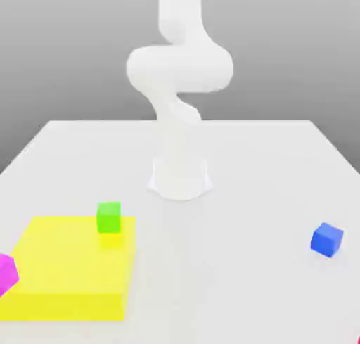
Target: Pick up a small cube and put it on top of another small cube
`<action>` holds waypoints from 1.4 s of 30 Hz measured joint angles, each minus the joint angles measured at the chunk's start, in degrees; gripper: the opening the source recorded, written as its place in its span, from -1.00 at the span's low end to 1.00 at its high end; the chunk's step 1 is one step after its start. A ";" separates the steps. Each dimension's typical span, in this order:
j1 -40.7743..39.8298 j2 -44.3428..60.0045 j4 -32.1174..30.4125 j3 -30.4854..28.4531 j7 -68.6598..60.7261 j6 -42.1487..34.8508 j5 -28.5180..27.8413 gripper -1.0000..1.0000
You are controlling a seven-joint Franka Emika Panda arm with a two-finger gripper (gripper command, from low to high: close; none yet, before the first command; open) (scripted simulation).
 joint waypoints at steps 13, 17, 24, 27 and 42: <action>11.99 26.90 -11.34 14.75 1.89 15.08 1.53 0.00; 15.31 35.41 -14.80 19.53 4.82 19.70 -1.29 0.00; 24.72 50.98 -18.93 19.31 15.12 27.91 -13.73 0.00; 29.79 57.22 -17.66 13.17 19.83 32.39 -19.89 0.00; 26.95 49.97 -19.38 17.60 13.30 27.27 -11.29 -1.00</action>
